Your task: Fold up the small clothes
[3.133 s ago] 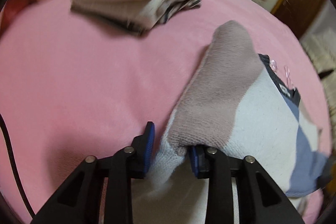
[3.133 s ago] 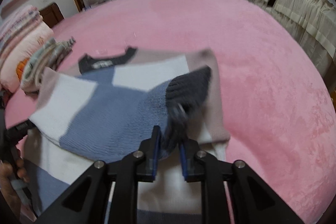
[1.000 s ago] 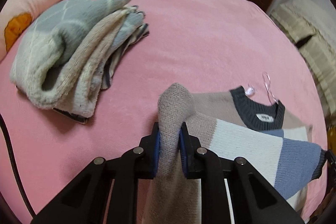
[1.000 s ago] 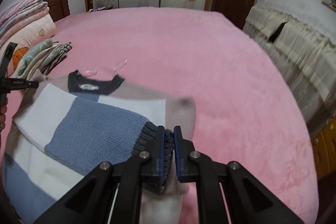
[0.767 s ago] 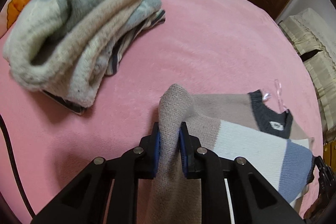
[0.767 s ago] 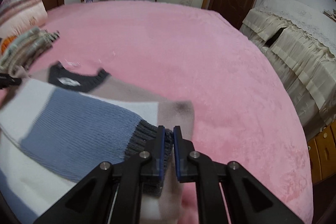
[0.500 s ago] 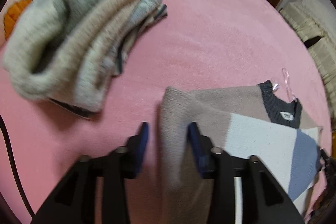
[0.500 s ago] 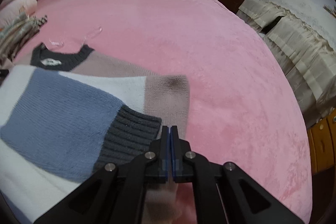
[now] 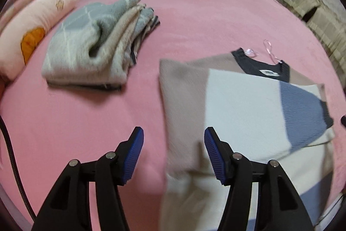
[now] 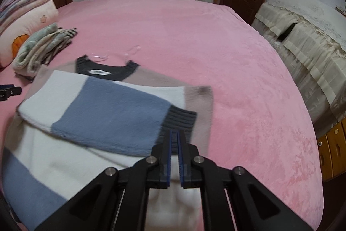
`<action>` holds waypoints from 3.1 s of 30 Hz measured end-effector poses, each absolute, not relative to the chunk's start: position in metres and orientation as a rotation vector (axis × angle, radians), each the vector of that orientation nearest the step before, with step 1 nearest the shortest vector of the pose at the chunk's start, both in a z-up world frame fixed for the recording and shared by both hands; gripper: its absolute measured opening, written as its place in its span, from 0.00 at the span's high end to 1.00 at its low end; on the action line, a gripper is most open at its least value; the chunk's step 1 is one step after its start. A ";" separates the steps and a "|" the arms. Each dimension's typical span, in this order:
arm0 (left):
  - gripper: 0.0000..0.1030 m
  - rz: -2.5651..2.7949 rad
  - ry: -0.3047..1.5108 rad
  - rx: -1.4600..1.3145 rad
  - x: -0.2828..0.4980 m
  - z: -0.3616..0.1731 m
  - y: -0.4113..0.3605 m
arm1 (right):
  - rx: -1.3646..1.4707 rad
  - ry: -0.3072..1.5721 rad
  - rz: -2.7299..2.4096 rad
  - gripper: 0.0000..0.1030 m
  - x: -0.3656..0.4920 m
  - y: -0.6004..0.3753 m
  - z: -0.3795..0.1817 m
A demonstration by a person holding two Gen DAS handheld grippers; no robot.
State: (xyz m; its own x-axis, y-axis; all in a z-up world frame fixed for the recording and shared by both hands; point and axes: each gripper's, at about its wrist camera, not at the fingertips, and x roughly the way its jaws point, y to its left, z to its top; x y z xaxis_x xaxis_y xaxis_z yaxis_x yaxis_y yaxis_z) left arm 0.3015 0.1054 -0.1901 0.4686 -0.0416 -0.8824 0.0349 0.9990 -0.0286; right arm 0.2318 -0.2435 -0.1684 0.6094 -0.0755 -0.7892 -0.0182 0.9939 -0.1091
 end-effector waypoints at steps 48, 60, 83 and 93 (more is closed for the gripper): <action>0.16 -0.012 0.852 -0.205 0.112 -0.077 0.117 | 0.115 0.730 -0.035 0.73 0.062 -0.261 -0.062; 0.11 0.015 0.824 -0.067 0.002 -0.123 0.121 | -0.031 0.682 0.023 0.73 -0.034 -0.240 -0.084; 0.24 -0.153 1.188 -0.294 -0.012 -0.270 0.152 | 0.168 1.109 0.141 0.72 -0.055 -0.269 -0.239; 0.29 -0.214 1.196 -0.340 -0.011 -0.283 0.148 | 0.214 1.161 0.122 0.72 -0.050 -0.277 -0.258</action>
State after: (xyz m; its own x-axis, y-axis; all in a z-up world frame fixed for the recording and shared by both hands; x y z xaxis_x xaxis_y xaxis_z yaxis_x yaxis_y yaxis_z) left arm -0.0115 0.1478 -0.2827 0.3543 -0.3394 -0.8714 -0.0165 0.9294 -0.3687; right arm -0.0504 -0.2770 -0.2577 0.3952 0.2061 -0.8952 0.0150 0.9729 0.2306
